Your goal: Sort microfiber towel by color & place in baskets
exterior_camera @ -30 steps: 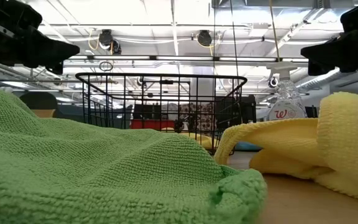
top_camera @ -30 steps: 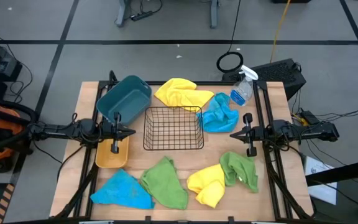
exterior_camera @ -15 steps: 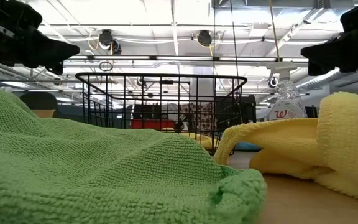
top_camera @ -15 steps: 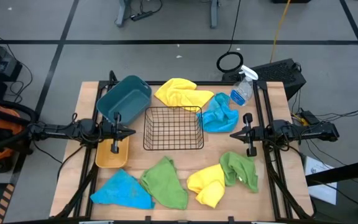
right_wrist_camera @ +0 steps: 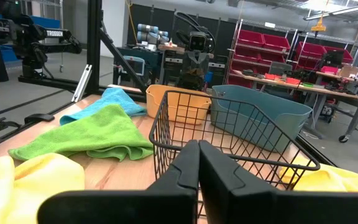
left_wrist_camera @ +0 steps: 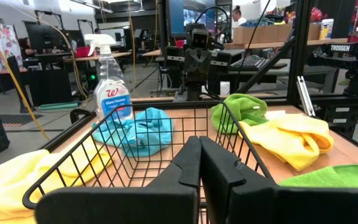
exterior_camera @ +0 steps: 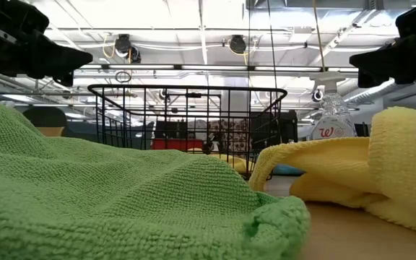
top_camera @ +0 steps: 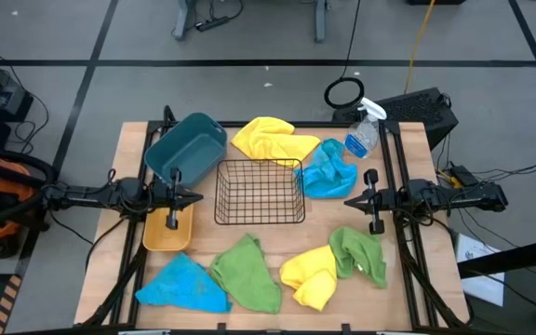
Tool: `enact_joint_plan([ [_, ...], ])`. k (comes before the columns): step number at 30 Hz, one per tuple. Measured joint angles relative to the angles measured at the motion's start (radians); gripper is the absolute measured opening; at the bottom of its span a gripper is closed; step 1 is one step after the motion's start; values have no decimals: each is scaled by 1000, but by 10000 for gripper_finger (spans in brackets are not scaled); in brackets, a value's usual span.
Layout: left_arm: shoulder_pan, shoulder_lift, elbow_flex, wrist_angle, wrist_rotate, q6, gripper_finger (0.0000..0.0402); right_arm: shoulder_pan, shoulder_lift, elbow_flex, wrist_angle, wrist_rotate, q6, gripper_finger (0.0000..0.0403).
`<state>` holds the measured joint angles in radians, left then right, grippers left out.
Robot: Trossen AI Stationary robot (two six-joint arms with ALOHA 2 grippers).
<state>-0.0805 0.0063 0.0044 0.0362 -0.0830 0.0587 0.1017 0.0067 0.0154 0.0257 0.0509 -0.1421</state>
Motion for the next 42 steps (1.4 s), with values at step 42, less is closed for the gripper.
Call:
enact_joint_plan([
  [42, 0, -1, 4, 107, -94, 4, 8, 0, 0, -1, 98, 221, -83, 0],
])
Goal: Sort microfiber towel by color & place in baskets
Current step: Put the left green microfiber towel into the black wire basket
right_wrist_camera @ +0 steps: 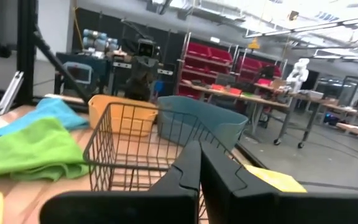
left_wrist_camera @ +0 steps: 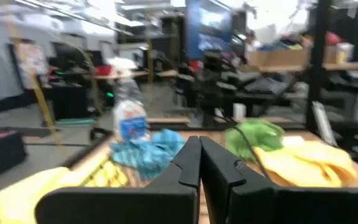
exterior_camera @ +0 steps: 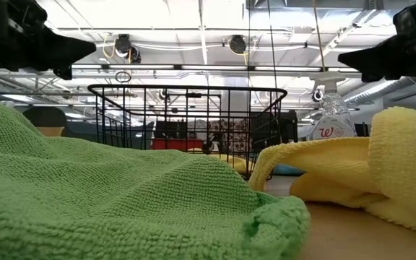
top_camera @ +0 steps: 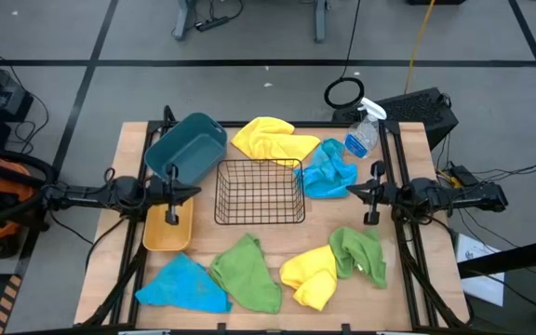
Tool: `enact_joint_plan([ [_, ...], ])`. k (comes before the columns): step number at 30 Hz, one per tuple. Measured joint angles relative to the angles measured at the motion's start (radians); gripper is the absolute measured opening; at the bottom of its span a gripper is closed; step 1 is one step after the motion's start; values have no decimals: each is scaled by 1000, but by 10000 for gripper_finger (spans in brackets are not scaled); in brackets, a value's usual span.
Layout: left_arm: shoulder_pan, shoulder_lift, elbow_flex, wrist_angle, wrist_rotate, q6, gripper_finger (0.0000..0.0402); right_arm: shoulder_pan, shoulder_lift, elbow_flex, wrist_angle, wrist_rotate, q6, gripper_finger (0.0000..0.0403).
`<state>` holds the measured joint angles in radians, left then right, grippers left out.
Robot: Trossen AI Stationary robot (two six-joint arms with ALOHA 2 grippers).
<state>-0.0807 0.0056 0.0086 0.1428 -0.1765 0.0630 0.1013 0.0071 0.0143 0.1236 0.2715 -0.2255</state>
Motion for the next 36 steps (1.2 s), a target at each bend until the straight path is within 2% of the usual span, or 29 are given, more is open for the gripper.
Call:
enact_joint_plan([
  [6, 0, 1, 61, 8, -16, -6, 8, 0, 0, 0, 25, -3, 62, 0],
  [12, 0, 41, 189, -29, -15, -5, 8, 0, 0, 0, -8, -8, 231, 0],
  [18, 0, 204, 408, -151, -15, -6, 8, 1, 15, 1, -67, -23, 374, 0],
  [24, 0, 420, 579, -280, 5, -5, 8, 2, 36, 2, -69, -35, 423, 0],
  [29, -20, 578, 636, -286, 90, 0, 8, 2, 37, 2, -68, -33, 449, 0],
  [36, -81, 733, 673, -275, 54, -3, 8, 2, 37, 1, -58, -36, 445, 0],
])
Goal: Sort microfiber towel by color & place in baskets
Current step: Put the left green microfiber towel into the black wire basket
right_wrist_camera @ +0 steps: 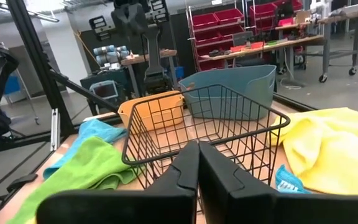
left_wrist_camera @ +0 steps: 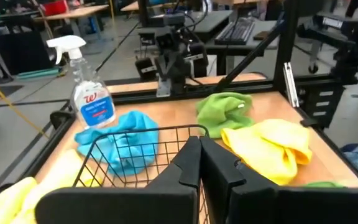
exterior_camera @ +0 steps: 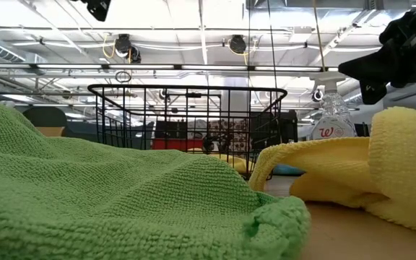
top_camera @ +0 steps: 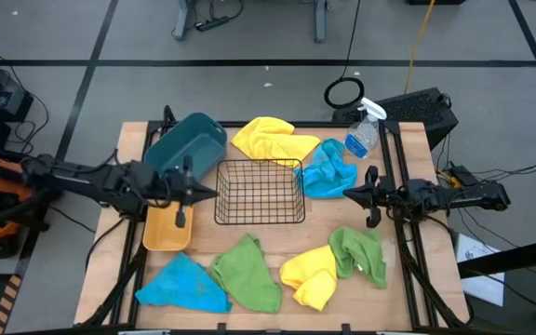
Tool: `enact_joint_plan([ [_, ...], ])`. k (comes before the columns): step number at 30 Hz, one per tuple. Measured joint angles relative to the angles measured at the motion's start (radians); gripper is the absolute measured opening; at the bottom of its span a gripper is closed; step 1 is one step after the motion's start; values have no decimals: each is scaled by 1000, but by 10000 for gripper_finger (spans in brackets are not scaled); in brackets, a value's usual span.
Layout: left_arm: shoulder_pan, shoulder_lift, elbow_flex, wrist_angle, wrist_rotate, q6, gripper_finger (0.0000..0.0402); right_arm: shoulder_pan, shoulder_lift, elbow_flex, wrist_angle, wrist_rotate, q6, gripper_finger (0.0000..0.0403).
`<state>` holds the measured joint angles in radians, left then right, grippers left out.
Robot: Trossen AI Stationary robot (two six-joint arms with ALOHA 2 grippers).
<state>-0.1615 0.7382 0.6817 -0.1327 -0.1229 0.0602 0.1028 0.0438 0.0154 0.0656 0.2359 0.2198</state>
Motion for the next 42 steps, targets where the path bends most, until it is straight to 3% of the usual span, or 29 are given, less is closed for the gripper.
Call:
enact_joint_plan([
  [9, -88, 101, 6, 185, -48, 51, 8, 0, 1, 78, 18, 0, -62, 0],
  [17, -125, 113, 17, 269, -131, 105, 8, 0, 26, 279, 67, 51, -232, 0],
  [23, -129, 136, 143, 236, -144, 111, 8, 0, 148, 470, 67, 51, -322, 0],
  [29, -119, 226, 364, 53, -144, 112, 8, 0, 351, 650, 53, 50, -382, 0],
  [36, -133, 342, 483, -6, -139, 112, 8, 3, 572, 814, -204, 46, -340, 0],
  [42, -150, 383, 489, -55, -136, 76, 8, 48, 687, 829, -490, 44, -199, 0],
])
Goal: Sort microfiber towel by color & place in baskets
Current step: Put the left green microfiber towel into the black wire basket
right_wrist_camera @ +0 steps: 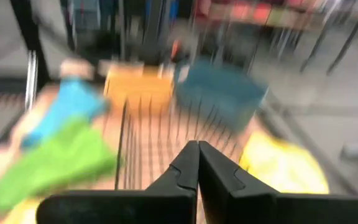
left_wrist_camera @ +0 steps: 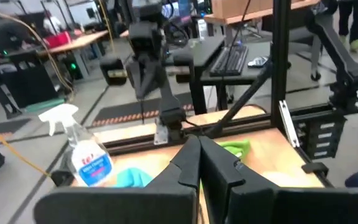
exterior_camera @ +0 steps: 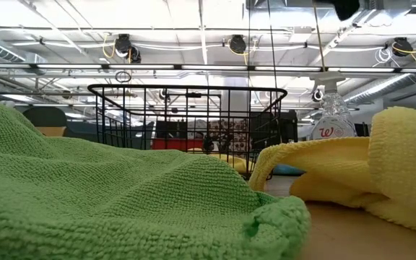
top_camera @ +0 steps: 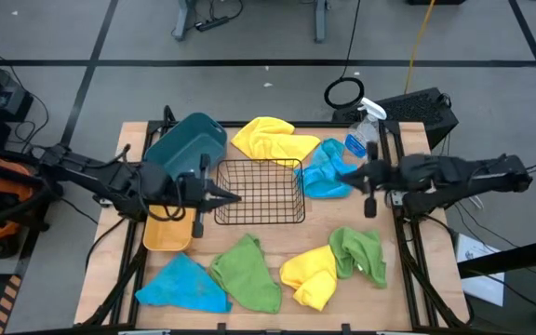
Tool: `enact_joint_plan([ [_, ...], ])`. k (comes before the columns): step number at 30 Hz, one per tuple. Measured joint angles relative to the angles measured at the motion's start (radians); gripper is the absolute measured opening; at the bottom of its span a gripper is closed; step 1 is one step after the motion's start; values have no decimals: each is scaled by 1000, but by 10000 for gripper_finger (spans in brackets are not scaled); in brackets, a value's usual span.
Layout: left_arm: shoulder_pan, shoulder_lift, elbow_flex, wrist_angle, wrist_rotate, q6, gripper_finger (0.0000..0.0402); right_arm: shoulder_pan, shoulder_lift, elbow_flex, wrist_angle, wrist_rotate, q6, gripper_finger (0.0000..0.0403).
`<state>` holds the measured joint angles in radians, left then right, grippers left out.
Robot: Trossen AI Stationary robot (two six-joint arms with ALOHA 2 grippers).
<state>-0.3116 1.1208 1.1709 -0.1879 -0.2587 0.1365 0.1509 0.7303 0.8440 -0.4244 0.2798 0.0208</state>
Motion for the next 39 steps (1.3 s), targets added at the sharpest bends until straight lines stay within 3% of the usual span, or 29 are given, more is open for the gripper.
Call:
enact_joint_plan([
  [4, -21, 40, 0, -17, 3, -27, 8, 46, 54, -10, -84, 2, 67, 0],
  [11, -69, 114, 0, -68, -5, -191, 19, 122, 96, -82, -22, 6, 103, 0],
  [19, -149, 231, 0, -58, -13, -247, 113, 183, 129, -132, 9, 7, 163, 0],
  [28, -231, 389, 0, -92, -50, -556, 219, 267, 181, -142, 9, 7, 261, 0],
  [31, -252, 445, 0, -52, -38, -572, 249, 289, 209, -142, 9, 7, 275, 0],
  [39, -296, 559, 0, -43, -37, -650, 276, 325, 266, -142, 8, 7, 278, 0],
])
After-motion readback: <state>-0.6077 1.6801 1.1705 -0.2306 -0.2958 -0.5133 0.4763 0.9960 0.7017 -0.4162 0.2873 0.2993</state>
